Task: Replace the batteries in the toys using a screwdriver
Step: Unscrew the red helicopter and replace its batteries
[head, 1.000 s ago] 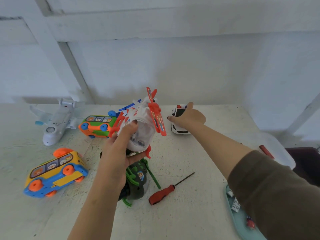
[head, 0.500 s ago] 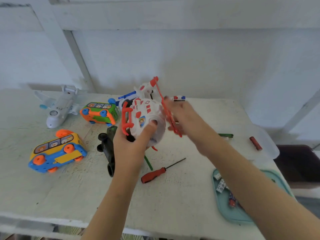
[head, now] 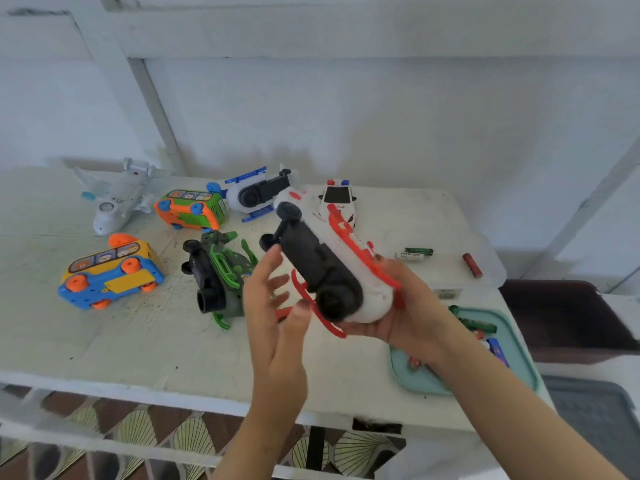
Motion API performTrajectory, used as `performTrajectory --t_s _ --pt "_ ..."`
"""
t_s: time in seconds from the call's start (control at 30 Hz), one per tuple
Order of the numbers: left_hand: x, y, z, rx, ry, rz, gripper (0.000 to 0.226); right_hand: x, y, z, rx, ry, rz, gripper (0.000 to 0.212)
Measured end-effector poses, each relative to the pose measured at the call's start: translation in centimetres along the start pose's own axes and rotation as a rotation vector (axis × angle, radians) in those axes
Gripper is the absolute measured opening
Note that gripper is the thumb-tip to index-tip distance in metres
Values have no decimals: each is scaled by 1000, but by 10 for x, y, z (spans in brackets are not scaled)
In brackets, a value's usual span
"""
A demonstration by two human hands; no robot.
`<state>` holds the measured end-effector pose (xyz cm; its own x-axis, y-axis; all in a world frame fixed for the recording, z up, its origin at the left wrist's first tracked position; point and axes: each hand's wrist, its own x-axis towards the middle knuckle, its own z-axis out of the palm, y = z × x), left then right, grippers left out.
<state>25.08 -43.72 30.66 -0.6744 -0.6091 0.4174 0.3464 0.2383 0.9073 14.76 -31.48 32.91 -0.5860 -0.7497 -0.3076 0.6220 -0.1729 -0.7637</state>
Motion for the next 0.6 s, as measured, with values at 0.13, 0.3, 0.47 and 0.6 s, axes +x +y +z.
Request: performTrajectory --t_s 0.13,0.3,0.47,0.6 --pt "-6 3 -15 188 29 134 79 -21 -12 -9 -29 -7 133 54" --pt "-5 14 -40 404 -212 227 87 -37 -30 -7 -259 164 232 75" --pt "-16 25 -51 625 -342 360 57 -30 -25 -12 -528 256 336 81" --pt "-36 18 -60 598 -299 273 54 -24 -20 5 -517 133 413 48"
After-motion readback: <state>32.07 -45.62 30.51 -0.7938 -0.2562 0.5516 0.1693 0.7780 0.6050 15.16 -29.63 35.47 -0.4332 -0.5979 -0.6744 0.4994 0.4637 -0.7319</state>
